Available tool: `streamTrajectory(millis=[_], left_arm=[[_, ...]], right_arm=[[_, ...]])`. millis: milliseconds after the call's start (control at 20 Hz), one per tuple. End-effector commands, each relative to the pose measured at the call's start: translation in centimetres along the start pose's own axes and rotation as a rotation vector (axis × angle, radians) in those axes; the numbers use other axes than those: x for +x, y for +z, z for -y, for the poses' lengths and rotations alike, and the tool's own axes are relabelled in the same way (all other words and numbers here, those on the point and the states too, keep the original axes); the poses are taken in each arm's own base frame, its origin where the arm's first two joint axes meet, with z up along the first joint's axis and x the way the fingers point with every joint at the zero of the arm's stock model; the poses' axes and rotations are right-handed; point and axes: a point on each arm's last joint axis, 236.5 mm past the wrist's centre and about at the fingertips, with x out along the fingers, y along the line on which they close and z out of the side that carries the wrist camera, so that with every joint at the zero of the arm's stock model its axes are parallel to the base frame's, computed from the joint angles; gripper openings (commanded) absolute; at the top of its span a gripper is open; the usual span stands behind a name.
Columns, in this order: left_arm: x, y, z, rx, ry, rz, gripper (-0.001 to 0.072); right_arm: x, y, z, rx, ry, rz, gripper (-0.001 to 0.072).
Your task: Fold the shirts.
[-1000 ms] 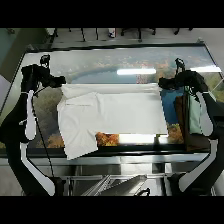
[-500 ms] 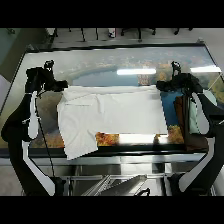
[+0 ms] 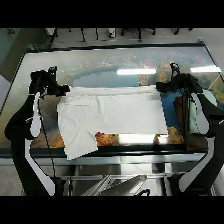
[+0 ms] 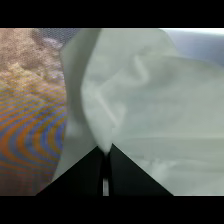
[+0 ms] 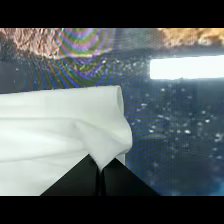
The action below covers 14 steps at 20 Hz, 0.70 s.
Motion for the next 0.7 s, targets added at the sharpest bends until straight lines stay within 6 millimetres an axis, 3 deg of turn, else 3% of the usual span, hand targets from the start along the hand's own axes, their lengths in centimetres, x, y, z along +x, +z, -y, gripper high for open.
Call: streamTrajectory(millis=[0,50,100,150,200,250,300,400,500,650], left_arm=[[-0.3,-0.1,1.4,-0.018,-0.060,-0.005,0.0282],[-0.8,-0.1,1.8,-0.024,-0.078,-0.005,0.0617],[-1.6,-0.1,2.0,-0.023,-0.084,-0.010,0.0705],[-2.8,-0.1,2.3,-0.018,-0.091,-0.022,0.0705],[-4.2,-0.3,2.3,-0.017,-0.098,-0.037,0.0705],[-6.1,-0.6,2.2,-0.013,-0.099,-0.053,0.0705],[-8.3,-1.3,1.8,-0.015,-0.097,-0.066,0.0705],[-11.8,-3.6,0.7,-0.035,-0.094,-0.106,0.0704],[-13.4,-7.8,-0.4,-0.071,-0.098,-0.181,0.0704],[-12.8,-17.6,-1.1,-0.114,-0.106,-0.365,0.0704]], right_arm=[[-0.3,-0.6,-0.5,-0.001,0.013,-0.031,0.0148],[-0.9,-0.7,-0.8,-0.006,0.020,-0.042,0.0263],[-1.8,-0.5,-1.1,-0.013,0.024,-0.049,0.0266],[-3.2,-0.2,-1.1,-0.006,0.020,-0.051,0.0343],[-4.9,0.1,-0.7,0.022,0.004,-0.054,0.0475],[-7.1,0.2,-0.4,0.056,-0.005,-0.065,0.0528],[-9.3,0.0,-0.1,0.074,0.002,-0.081,0.0528],[-13.5,-2.3,0.5,0.080,0.021,-0.174,0.0520],[-16.2,-6.2,1.1,0.054,0.048,-0.291,0.0427],[-17.1,-12.1,2.4,0.122,0.114,-0.361,0.0427]])
